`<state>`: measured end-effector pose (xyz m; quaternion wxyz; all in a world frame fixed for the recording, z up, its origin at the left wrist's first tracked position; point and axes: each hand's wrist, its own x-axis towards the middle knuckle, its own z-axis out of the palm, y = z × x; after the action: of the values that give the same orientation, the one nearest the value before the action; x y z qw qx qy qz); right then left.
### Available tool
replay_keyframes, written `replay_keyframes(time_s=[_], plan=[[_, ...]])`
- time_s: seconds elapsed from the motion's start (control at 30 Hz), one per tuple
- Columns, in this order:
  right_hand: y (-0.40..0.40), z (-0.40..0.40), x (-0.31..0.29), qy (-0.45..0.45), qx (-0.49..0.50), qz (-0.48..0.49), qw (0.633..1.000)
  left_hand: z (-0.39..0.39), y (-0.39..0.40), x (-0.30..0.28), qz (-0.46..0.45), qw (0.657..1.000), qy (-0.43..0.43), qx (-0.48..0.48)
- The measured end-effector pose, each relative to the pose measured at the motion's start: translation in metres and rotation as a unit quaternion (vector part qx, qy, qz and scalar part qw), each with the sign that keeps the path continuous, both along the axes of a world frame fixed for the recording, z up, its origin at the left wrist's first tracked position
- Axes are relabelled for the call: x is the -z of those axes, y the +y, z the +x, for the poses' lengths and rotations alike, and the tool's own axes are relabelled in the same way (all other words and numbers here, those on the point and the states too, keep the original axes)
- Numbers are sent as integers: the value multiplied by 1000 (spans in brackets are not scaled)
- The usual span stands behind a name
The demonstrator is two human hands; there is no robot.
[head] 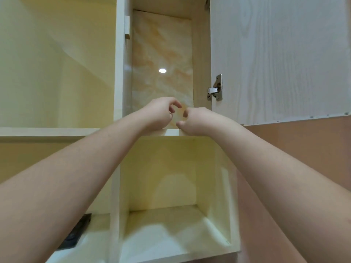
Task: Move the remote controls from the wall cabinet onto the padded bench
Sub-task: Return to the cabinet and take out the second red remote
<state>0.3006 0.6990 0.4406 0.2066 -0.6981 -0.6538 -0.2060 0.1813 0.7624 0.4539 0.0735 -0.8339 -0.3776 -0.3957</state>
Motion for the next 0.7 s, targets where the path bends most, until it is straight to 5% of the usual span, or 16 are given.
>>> replay_keyframes(time_s=[0.4,0.7], plan=[[8,-16,-13,-61,59,-88,993,-3,14,1,-42,998,-31,30],[-3,-14,-14,49,19,-70,996,-4,9,-2,-107,993,-50,25]])
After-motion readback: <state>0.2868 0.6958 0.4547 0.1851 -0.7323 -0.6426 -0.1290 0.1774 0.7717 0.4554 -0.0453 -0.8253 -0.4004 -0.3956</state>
